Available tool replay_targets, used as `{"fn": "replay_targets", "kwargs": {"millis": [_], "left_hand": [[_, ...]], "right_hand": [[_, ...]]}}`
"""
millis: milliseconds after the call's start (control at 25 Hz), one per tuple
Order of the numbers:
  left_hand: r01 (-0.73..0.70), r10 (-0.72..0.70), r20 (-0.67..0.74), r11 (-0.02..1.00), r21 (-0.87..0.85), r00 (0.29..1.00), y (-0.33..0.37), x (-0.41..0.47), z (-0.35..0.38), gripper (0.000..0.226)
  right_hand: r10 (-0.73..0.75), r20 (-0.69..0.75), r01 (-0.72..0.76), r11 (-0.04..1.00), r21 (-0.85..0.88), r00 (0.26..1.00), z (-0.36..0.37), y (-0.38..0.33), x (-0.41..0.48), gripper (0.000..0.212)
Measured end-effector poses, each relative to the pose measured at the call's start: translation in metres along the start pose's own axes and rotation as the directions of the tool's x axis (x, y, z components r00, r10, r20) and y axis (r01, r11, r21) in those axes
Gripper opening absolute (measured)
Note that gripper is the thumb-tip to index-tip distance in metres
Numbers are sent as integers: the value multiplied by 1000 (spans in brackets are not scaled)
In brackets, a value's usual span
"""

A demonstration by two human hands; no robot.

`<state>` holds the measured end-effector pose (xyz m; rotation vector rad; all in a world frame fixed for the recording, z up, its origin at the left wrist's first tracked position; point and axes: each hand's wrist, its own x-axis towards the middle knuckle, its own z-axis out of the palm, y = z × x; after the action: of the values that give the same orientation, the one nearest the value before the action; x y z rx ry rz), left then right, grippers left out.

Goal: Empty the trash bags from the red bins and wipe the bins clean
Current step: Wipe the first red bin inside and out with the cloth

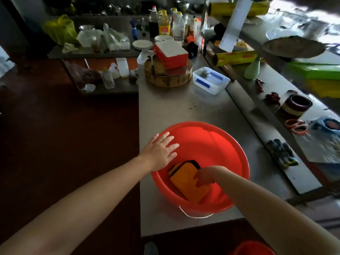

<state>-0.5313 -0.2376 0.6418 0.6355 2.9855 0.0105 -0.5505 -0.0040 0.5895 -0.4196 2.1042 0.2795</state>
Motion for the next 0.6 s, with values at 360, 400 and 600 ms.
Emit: {"fn": "replay_targets", "kwargs": {"millis": [360,400,600], "left_hand": [[-15,18,31,995,-95,999,-17,17,14,62],[-8,10,20,994,-114,1000,-16,15,15,62],[19,-22,-28,991,-129,999,-12,11,22,58]], "right_hand": [[42,3,-42,998,51,999,7,-30,46,74],[41,-3,-40,998,45,999,9,-33,52,77],[62,-116,-47,991,122,991,28,-39,94,86]]}}
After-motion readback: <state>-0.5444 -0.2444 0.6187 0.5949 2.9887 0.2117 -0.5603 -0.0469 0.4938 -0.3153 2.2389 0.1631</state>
